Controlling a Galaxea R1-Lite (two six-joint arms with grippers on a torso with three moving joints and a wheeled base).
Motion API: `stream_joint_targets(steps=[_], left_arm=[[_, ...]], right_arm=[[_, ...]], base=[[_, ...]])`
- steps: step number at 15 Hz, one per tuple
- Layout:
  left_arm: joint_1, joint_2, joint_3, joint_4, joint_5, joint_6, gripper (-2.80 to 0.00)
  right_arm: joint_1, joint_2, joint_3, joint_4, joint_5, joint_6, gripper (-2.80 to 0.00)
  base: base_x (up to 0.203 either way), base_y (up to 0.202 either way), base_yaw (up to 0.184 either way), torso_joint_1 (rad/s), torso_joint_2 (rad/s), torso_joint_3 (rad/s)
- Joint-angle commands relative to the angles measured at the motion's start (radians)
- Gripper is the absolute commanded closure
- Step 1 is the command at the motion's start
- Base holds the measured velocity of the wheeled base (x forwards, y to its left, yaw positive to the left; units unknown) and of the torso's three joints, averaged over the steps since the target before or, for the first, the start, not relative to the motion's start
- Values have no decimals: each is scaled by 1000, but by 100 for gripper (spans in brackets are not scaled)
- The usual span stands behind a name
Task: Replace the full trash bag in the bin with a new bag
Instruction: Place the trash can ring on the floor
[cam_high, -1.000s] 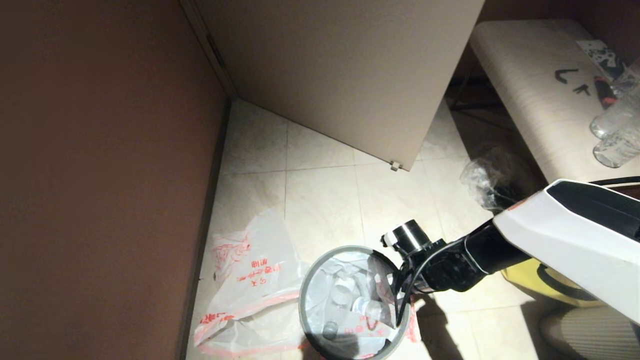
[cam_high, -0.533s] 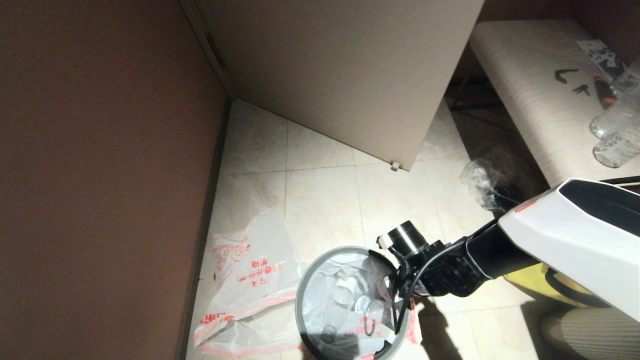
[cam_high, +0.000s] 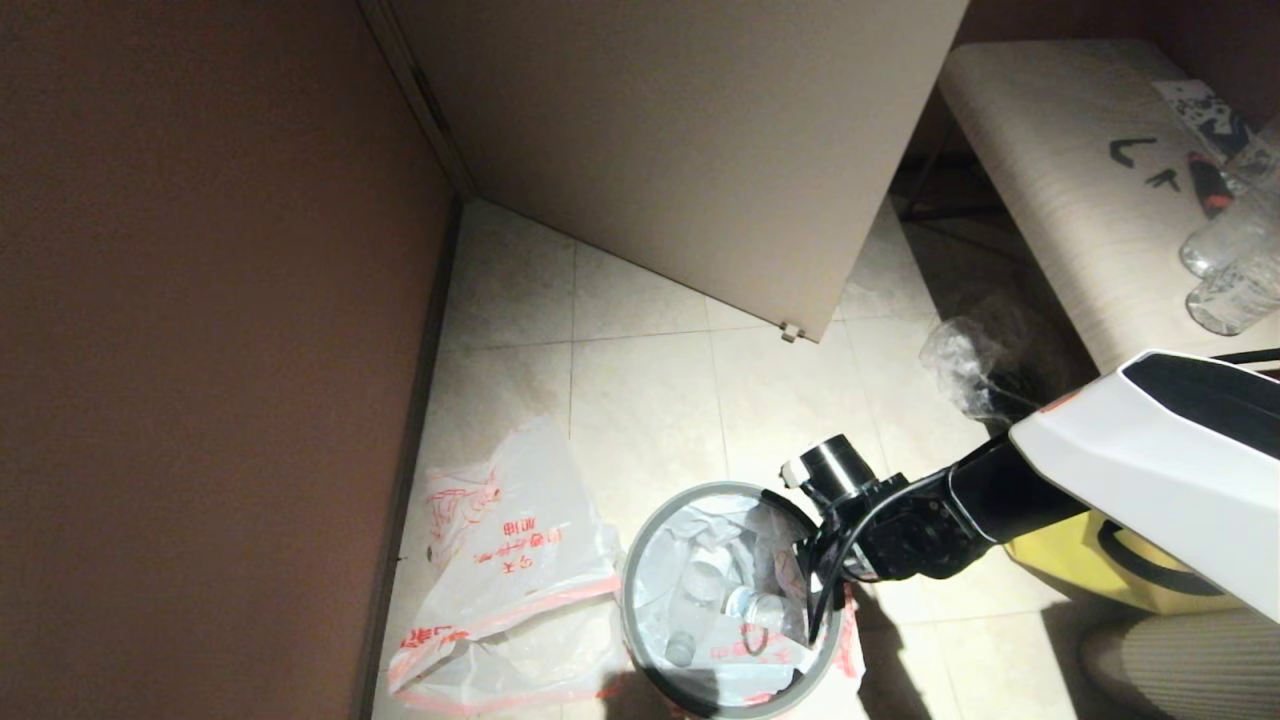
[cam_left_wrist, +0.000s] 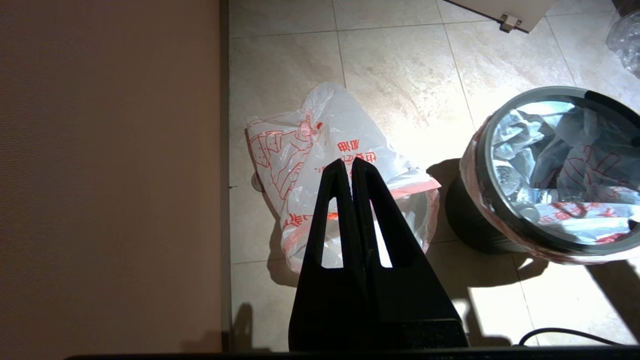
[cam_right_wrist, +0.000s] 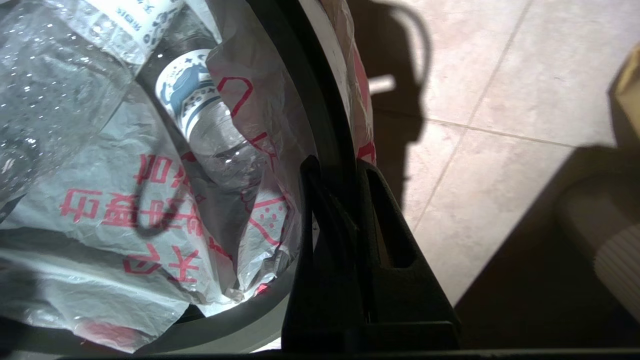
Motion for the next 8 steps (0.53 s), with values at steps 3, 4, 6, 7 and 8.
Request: stream_joint_targets(steps=[3, 4, 6, 7, 8], left_arm=[[0, 1, 2, 0, 0, 0, 0], [0, 1, 2, 0, 0, 0, 0], [0, 1, 2, 0, 0, 0, 0], [0, 1, 2, 0, 0, 0, 0], [0, 1, 2, 0, 0, 0, 0]], right_arm=[[-11, 13, 5, -8, -26, 5, 0], [-13, 13, 5, -10, -25, 6, 0], [-22, 14, 5, -10, -23, 6, 0], [-32, 22, 5, -10, -23, 6, 0], [-38, 30, 5, -10, -24, 5, 0]], base=[[0, 0, 0, 0, 0, 0], [0, 0, 0, 0, 0, 0], [0, 0, 0, 0, 0, 0], [0, 0, 0, 0, 0, 0], [0, 0, 0, 0, 0, 0]])
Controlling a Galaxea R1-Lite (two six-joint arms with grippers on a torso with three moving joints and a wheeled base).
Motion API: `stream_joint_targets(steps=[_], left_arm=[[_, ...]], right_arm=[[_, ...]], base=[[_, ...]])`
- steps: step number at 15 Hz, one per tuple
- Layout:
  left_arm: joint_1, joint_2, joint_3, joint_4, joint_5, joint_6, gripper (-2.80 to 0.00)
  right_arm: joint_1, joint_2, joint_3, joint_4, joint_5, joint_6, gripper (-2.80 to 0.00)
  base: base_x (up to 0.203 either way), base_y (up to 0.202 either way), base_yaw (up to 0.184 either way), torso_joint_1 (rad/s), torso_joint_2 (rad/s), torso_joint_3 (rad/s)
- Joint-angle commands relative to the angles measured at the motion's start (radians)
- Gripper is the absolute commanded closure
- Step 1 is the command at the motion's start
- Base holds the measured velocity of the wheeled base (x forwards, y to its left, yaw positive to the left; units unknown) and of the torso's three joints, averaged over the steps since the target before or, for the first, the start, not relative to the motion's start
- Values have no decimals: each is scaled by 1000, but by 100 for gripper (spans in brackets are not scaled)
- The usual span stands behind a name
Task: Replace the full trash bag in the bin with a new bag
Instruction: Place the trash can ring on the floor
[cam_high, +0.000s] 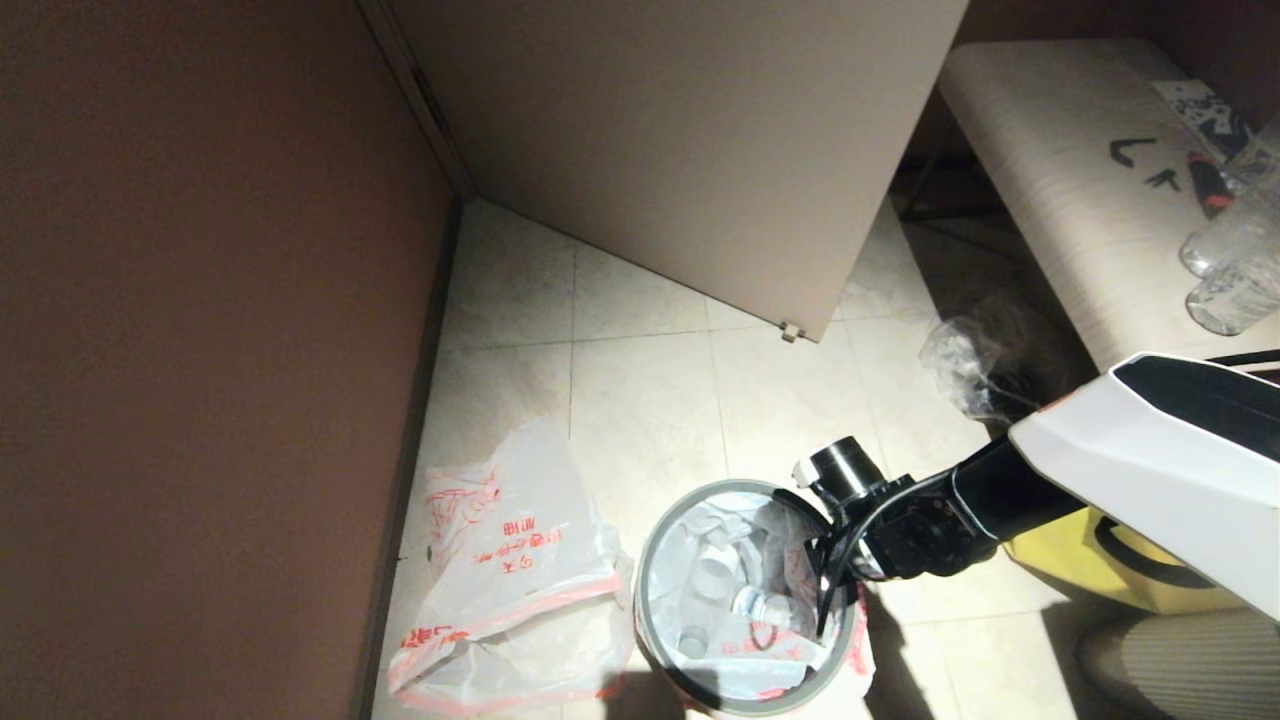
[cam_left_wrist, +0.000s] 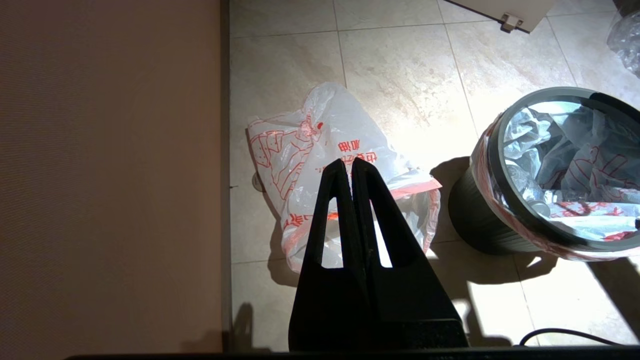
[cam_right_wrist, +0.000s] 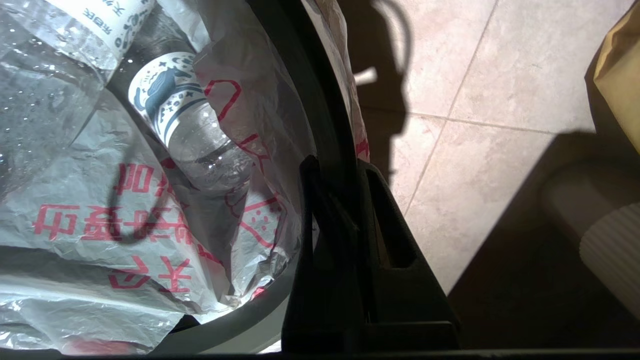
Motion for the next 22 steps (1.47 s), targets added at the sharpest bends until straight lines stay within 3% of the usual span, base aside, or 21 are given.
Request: stream_joint_targets(steps=[1, 11, 12, 22], left_arm=[[0, 1, 2, 0, 0, 0, 0], [0, 1, 2, 0, 0, 0, 0], [0, 1, 2, 0, 0, 0, 0], [0, 1, 2, 0, 0, 0, 0]], right_arm=[[-5, 9, 0, -1, -1, 1, -280], [-5, -1, -1, -2, -9, 19, -280], [-5, -1, -2, -4, -9, 19, 0], [0, -34, 8, -1, -9, 19, 0]], base=[[0, 0, 0, 0, 0, 0], [0, 0, 0, 0, 0, 0], [0, 0, 0, 0, 0, 0], [0, 0, 0, 0, 0, 0]])
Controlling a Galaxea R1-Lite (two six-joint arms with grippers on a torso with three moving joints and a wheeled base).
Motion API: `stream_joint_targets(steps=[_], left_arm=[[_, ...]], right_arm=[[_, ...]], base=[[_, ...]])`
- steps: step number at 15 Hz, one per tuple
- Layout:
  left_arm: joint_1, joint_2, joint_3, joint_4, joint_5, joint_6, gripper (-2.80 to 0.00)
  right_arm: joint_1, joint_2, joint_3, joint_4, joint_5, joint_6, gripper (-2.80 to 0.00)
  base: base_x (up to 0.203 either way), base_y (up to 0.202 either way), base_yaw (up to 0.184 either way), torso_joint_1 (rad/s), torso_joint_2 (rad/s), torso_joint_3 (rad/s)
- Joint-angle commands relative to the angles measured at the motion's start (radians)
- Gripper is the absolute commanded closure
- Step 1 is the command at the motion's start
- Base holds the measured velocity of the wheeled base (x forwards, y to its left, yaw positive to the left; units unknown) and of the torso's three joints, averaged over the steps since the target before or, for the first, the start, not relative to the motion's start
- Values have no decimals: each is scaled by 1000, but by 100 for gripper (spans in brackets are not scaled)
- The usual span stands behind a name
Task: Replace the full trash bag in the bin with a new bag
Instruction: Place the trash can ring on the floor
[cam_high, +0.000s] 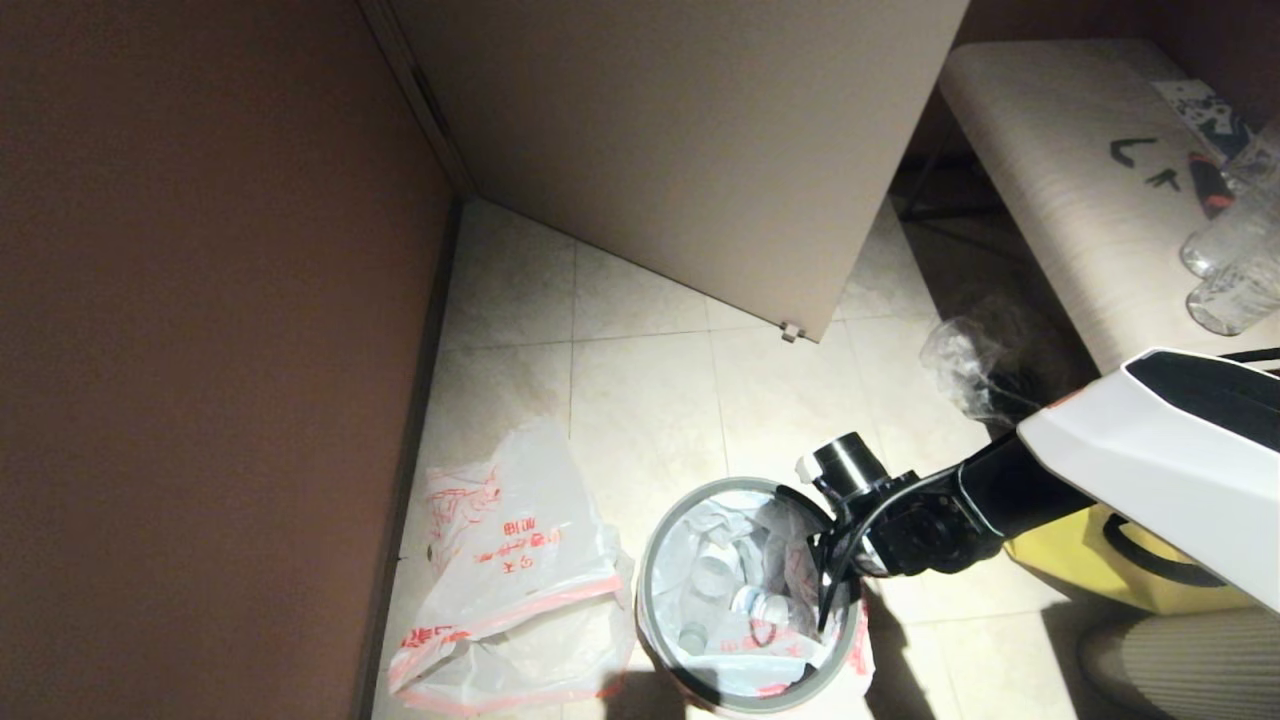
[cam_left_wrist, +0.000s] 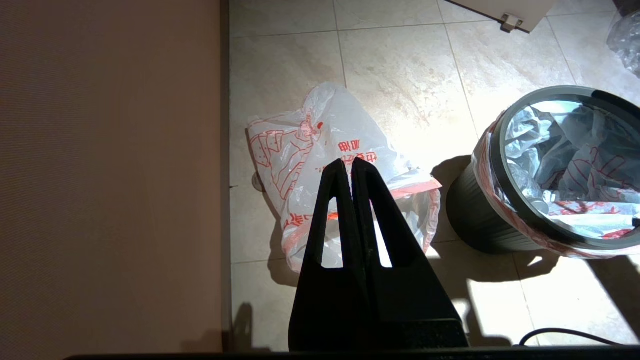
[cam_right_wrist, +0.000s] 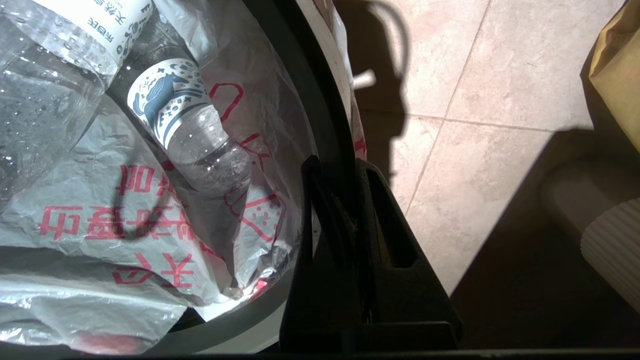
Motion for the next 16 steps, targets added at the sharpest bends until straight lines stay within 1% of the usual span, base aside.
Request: stream_joint_targets(steps=[1, 6, 9, 12, 14, 15, 16], left_arm=[[0, 1, 2, 0, 0, 0, 0], [0, 1, 2, 0, 0, 0, 0], [0, 1, 2, 0, 0, 0, 0], [0, 1, 2, 0, 0, 0, 0], [0, 1, 2, 0, 0, 0, 0], [0, 1, 2, 0, 0, 0, 0], [0, 1, 2, 0, 0, 0, 0]], right_arm=[[3, -28, 14, 0, -2, 1, 0], [18, -129, 90, 8, -1, 9, 0], [65, -235, 148, 23, 2, 59, 0], [126, -329, 167, 106, 1, 117, 0], [140, -394, 168, 154, -5, 129, 0], [144, -425, 167, 184, -25, 129, 0], [146, -444, 162, 209, -90, 129, 0]], base=[[0, 0, 0, 0, 0, 0], [0, 0, 0, 0, 0, 0], [0, 0, 0, 0, 0, 0], [0, 0, 0, 0, 0, 0], [0, 0, 0, 0, 0, 0], [0, 0, 0, 0, 0, 0], [0, 0, 0, 0, 0, 0]])
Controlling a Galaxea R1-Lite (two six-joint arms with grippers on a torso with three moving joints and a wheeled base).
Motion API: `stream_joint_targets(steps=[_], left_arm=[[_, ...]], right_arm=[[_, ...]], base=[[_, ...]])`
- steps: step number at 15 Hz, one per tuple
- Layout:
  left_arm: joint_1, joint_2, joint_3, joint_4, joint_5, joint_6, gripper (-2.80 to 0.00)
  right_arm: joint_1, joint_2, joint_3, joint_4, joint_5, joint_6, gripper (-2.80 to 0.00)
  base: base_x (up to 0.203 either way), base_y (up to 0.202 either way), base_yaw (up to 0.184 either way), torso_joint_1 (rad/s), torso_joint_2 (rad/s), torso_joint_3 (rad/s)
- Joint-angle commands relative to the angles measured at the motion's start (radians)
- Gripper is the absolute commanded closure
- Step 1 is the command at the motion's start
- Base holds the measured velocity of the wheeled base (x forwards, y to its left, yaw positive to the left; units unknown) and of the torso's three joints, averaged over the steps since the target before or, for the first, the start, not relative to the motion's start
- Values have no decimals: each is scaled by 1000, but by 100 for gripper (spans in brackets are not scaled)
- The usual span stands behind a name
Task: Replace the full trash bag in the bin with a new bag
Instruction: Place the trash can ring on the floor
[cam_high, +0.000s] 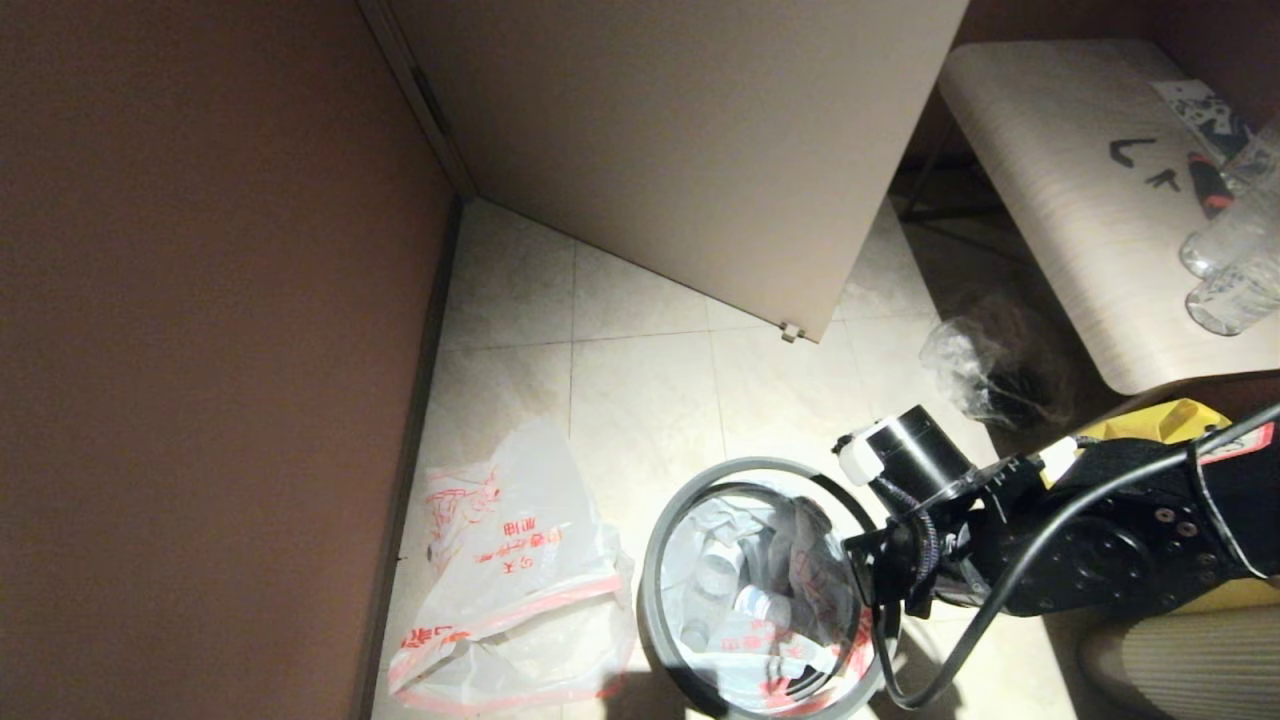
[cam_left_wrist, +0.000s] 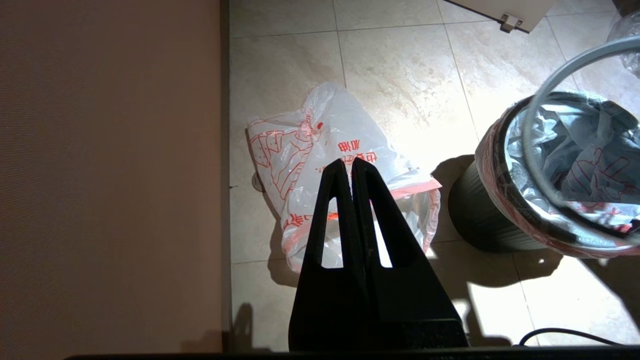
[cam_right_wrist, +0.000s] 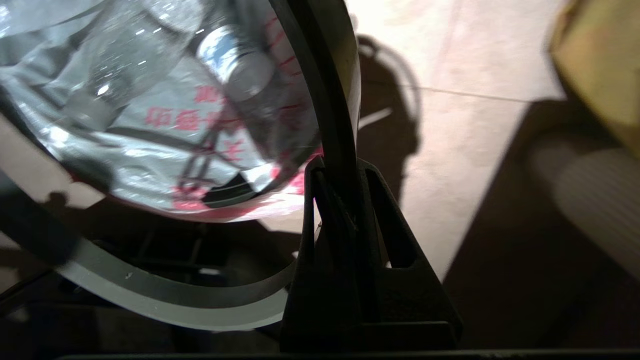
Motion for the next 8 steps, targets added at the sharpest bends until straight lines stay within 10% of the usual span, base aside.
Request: stream_joint_targets(steps=[1, 8], left_arm=[[0, 1, 2, 0, 0, 0, 0], [0, 1, 2, 0, 0, 0, 0]], right_arm=[[4, -58, -10, 12, -83, -1, 0], [-190, -119, -43, 44, -178, -5, 0]], base=[[0, 0, 0, 0, 0, 0], [0, 0, 0, 0, 0, 0]])
